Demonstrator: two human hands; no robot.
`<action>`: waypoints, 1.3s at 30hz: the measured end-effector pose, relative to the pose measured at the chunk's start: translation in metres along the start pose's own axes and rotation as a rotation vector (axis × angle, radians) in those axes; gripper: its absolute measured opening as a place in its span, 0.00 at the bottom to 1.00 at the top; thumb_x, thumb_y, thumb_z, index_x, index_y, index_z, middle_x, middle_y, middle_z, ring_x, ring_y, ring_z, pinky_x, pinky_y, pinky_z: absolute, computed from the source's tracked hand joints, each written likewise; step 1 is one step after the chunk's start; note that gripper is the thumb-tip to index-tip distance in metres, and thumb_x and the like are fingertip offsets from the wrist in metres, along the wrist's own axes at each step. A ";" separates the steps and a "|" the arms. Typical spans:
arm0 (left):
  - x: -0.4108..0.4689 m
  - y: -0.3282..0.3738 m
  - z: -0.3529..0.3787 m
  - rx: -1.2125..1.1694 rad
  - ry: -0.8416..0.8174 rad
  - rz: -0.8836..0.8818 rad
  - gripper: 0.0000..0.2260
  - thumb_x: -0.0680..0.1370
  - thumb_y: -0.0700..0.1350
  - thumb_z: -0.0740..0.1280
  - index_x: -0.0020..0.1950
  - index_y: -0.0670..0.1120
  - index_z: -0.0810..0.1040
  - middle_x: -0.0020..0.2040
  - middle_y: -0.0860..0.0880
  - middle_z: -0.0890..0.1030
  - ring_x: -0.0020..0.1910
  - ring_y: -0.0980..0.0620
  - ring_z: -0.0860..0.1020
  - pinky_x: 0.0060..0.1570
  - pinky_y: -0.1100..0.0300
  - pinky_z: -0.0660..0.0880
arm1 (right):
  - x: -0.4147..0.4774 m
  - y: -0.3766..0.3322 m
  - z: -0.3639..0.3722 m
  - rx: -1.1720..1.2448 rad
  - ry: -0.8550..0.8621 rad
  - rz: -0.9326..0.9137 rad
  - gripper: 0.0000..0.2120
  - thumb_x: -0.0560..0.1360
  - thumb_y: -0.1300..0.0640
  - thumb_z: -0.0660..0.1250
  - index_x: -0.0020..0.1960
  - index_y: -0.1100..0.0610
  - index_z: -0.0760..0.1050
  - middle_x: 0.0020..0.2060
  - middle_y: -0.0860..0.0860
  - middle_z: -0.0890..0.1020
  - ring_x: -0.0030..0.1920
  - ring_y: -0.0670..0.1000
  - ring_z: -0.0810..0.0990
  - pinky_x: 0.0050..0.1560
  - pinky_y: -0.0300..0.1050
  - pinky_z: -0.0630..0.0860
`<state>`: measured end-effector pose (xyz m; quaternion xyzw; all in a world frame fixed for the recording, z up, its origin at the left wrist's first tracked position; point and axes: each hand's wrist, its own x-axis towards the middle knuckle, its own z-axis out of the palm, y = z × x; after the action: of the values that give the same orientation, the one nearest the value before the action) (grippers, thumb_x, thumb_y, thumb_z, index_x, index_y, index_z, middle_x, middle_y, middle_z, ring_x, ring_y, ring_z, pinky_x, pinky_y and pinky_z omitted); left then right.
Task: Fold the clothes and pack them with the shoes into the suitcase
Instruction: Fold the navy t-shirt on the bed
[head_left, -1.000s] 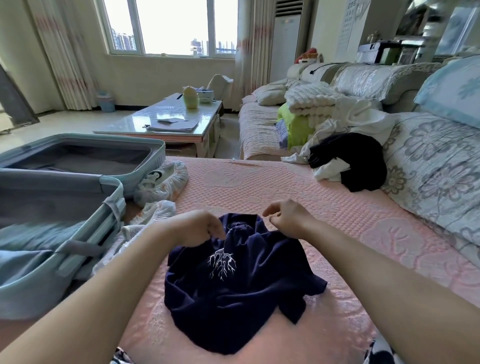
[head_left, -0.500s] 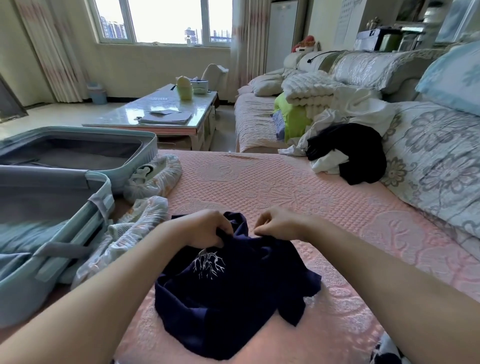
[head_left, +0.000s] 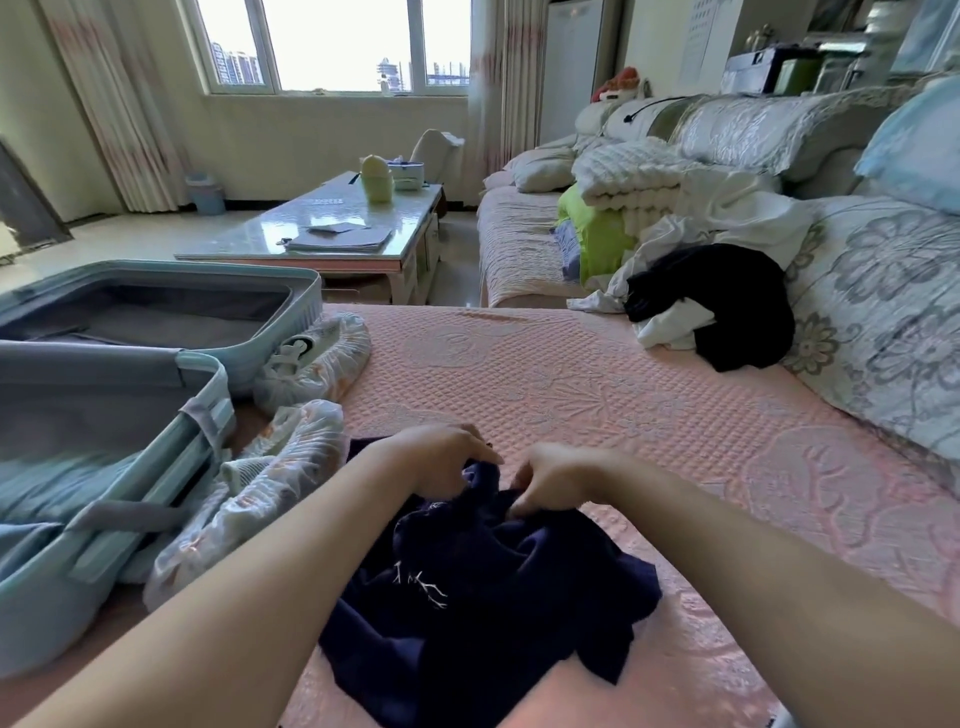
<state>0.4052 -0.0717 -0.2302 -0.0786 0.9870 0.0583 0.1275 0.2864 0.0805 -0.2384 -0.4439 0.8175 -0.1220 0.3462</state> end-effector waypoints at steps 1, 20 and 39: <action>0.006 0.002 -0.001 -0.008 0.004 -0.010 0.22 0.76 0.42 0.64 0.65 0.64 0.77 0.64 0.57 0.77 0.60 0.52 0.77 0.57 0.51 0.77 | 0.000 0.003 -0.004 0.005 0.039 -0.007 0.08 0.71 0.54 0.76 0.44 0.59 0.84 0.36 0.51 0.82 0.39 0.51 0.80 0.41 0.45 0.77; 0.109 0.009 -0.027 -0.940 0.535 -0.215 0.25 0.82 0.40 0.62 0.75 0.60 0.62 0.63 0.51 0.74 0.55 0.43 0.80 0.55 0.47 0.79 | 0.016 0.080 -0.071 0.107 0.869 0.036 0.21 0.75 0.59 0.69 0.67 0.53 0.71 0.62 0.56 0.75 0.57 0.57 0.78 0.57 0.46 0.73; 0.033 0.078 0.048 -0.009 0.190 0.063 0.32 0.65 0.67 0.72 0.62 0.54 0.68 0.59 0.52 0.70 0.58 0.51 0.69 0.57 0.54 0.73 | -0.025 0.063 -0.047 -0.149 0.309 0.236 0.28 0.71 0.57 0.75 0.67 0.58 0.66 0.57 0.58 0.76 0.53 0.56 0.81 0.53 0.53 0.82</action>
<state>0.3725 0.0069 -0.2775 -0.0531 0.9964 0.0590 0.0309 0.2235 0.1318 -0.2249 -0.3455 0.9139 -0.0864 0.1945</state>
